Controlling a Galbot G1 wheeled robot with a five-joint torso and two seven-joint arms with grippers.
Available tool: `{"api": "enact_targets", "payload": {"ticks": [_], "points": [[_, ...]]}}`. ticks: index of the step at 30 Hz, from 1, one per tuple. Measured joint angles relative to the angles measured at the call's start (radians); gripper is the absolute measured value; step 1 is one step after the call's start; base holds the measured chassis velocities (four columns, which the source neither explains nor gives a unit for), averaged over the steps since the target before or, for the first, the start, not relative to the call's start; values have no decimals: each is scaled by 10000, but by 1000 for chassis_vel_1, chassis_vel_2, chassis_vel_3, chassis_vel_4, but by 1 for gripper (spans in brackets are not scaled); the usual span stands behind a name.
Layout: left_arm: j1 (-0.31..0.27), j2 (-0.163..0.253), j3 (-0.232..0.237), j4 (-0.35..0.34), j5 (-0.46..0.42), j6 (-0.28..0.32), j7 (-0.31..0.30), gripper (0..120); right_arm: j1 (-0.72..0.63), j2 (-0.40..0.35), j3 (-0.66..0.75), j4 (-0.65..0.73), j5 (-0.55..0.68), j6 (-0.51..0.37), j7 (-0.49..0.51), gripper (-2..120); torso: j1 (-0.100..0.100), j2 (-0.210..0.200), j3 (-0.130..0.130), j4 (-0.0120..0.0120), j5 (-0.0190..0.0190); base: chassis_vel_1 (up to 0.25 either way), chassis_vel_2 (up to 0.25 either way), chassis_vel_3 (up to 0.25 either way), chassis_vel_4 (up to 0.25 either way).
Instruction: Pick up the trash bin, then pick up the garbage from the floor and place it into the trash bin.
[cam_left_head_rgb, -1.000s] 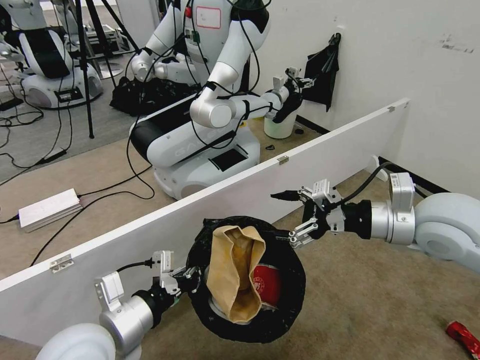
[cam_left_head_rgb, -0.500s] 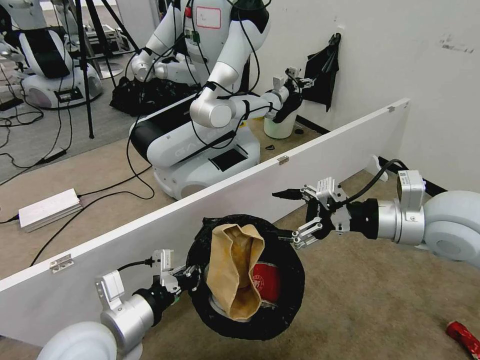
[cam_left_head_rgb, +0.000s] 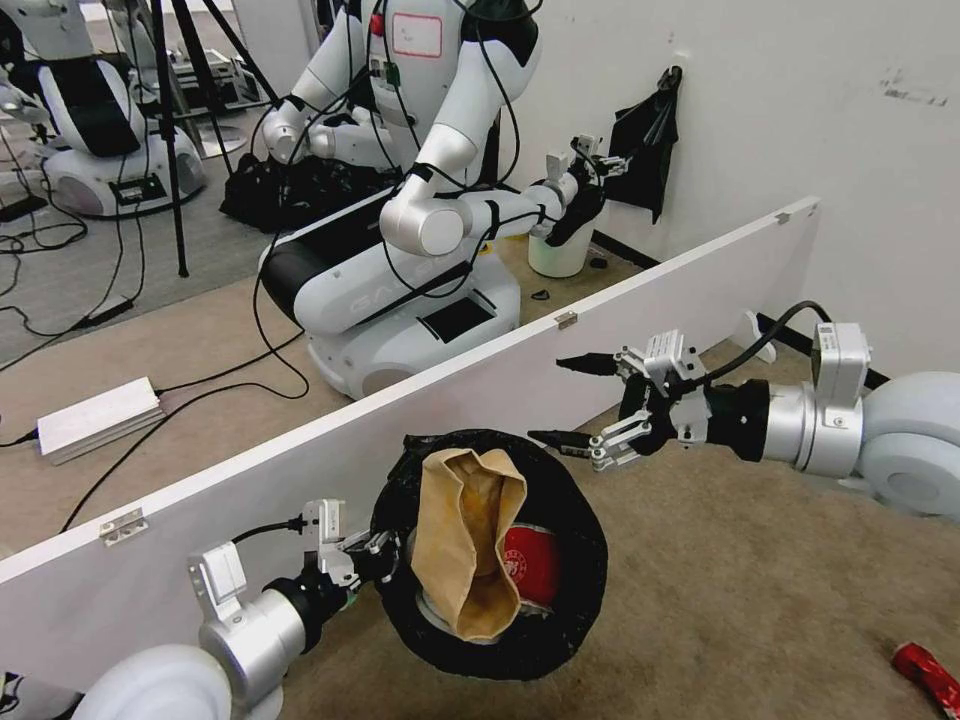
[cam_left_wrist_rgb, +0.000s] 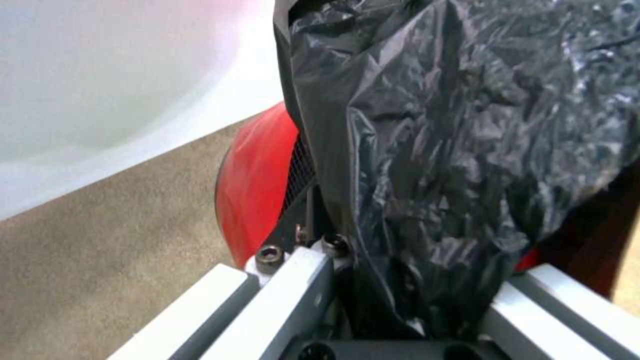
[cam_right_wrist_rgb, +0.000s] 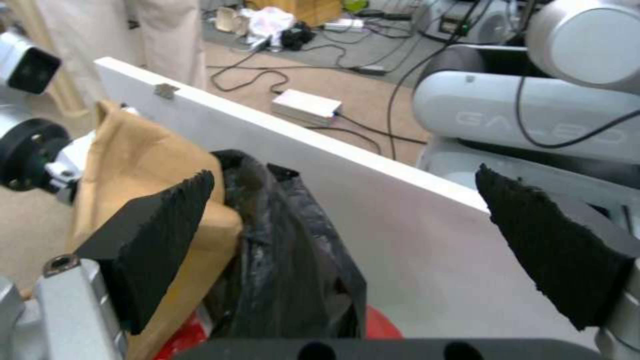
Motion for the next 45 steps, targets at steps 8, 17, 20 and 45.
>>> {"api": "enact_targets", "payload": {"ticks": [8, 17, 20, 45], "points": [[-78, -73, 81, 45, 155, -10, 195, 0, 109, -391, 298, 289, 471, -335, 897, 100, 0, 0, 0, 0, 0, 0, 0, 0, 0], [-50, -122, 192, 41, 337, -32, 413, 0, 390, -918, 1131, 564, 1897, -1917, 3211, 100, 0, 0, 0, -1, -2, 0, 0, 0, 0], [-70, -113, 192, 41, 337, -36, 432, 0, 394, -964, 1176, 544, 1972, -1940, 3420, 100, 0, 0, 0, -1, -2, 0, 0, 0, 0], [-349, -187, 140, 71, 364, -85, 505, 0, -843, -307, 934, -674, 915, -1372, 4713, 100, 0, -3, 1, 4, 4, 0, 0, 0, 0]]}}
